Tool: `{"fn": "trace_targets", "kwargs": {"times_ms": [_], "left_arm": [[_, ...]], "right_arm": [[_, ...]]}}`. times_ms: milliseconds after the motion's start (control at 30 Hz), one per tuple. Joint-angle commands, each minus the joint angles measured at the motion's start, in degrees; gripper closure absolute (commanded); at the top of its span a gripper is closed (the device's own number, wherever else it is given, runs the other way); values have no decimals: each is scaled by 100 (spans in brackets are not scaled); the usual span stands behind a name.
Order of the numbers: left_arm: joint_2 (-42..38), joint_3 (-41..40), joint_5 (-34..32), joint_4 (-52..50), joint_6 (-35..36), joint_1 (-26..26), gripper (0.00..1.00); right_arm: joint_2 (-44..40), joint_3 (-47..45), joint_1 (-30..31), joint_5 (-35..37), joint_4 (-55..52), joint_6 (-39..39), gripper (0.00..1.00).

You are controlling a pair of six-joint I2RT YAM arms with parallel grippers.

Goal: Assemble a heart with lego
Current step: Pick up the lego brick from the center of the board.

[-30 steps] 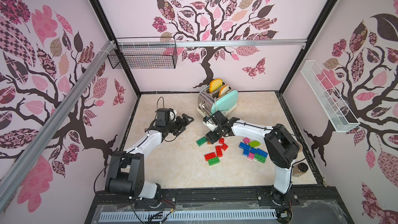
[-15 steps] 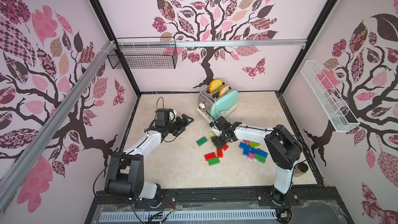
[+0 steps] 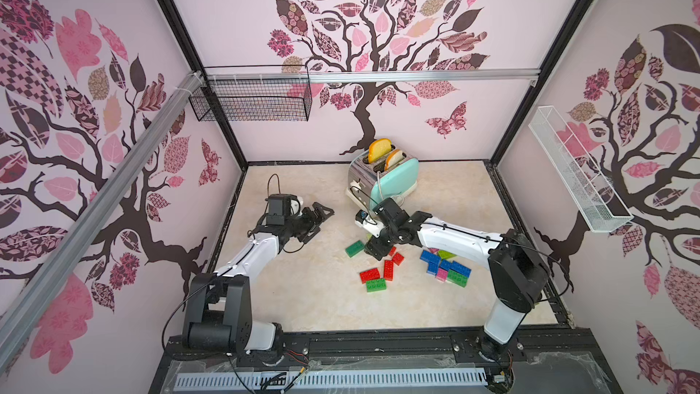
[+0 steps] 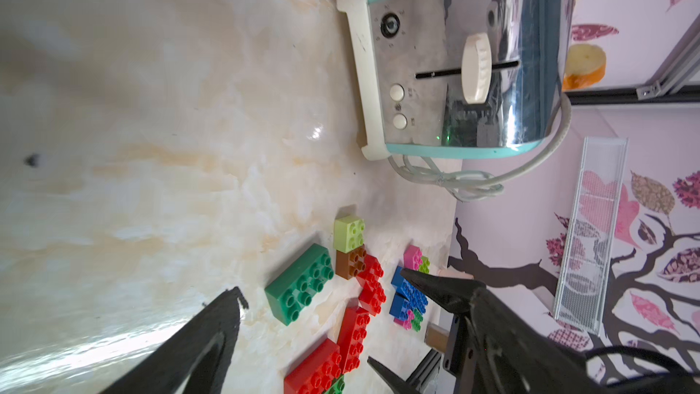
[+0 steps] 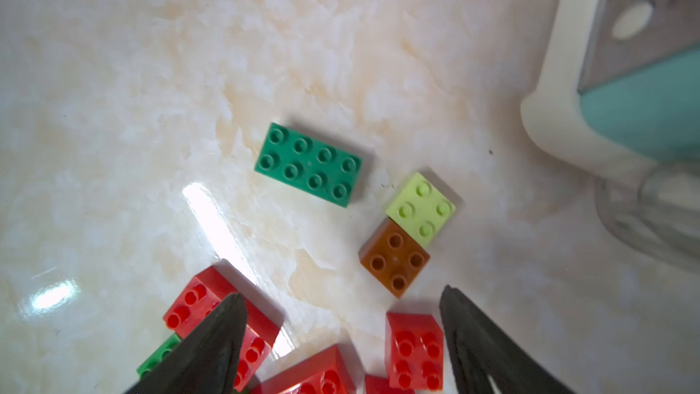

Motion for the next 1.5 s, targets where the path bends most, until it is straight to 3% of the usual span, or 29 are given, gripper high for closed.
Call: {"fn": "trace_targets", "kwargs": {"times_ms": [0,200,400,1000,1100,1267,1467], "left_arm": [[-276,-84,286,-168,-5,522,3],[-611,-139,504,-521,197,1127,3],[-610,-211,681,-575,313,1368,3],[-504,-225,1036,-603,478,1781,3],[-457,-207,1152,-618,530,1880,3],[-453,-216,1178,-601,538,1898,3],[-460,-228,1174,-518,518,1898,3]], "right_arm": [[383,450,61,-410,-3,-999,16],[1166,1290,68,-501,-634,-1925,14],[1440,1663,81,-765,-1028,-2612,14],[2339,2437,222,-398,-1271,-3168,17],[2360,2404,223,-331,-1304,-3138,22],[2300,2277,223,-173,-1294,-2942,48],[2071,1965,222,-17,-1221,-2713,66]]}}
